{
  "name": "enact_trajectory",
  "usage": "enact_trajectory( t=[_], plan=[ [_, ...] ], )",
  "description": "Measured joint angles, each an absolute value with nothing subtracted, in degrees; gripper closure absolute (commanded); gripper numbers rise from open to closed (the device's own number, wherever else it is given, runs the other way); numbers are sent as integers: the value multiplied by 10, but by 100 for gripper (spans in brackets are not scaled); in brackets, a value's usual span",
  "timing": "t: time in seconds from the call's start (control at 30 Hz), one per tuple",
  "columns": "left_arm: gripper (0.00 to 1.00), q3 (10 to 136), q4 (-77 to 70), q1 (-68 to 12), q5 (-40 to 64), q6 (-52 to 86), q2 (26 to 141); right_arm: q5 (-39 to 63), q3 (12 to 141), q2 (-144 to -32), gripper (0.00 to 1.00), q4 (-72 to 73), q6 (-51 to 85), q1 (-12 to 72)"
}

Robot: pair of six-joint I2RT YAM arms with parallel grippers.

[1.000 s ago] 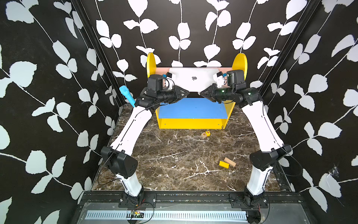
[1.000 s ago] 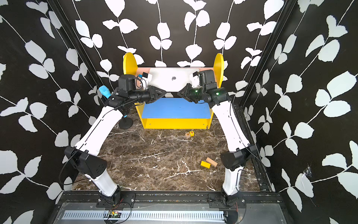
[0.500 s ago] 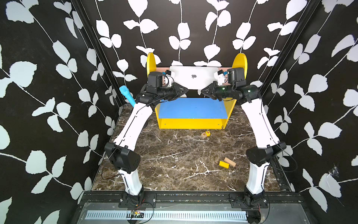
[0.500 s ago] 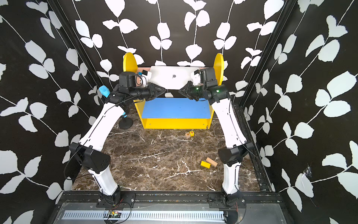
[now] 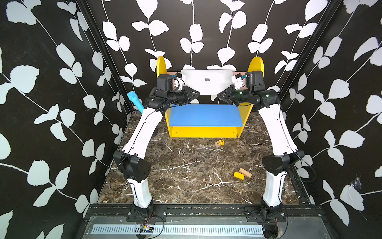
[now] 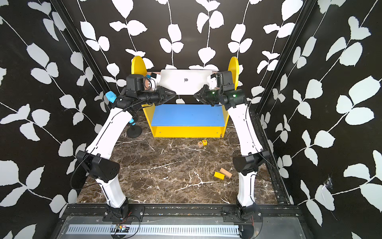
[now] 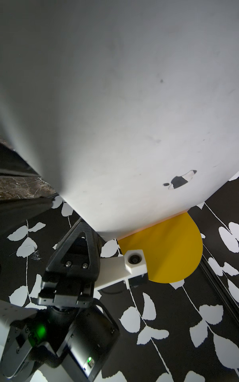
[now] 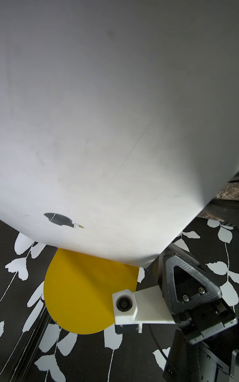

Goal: Close the laptop lid and set it aside
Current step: Place the laptop on the shelf.

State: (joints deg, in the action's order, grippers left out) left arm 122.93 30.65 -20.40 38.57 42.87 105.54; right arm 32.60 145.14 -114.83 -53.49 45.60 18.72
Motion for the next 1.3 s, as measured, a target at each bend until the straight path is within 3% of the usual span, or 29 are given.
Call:
enact_trajectory(
  t=[1.3],
  plan=[
    [79, 1253, 315, -188, 394, 440, 1071, 350, 1458, -1156, 82, -538, 464, 161]
  ],
)
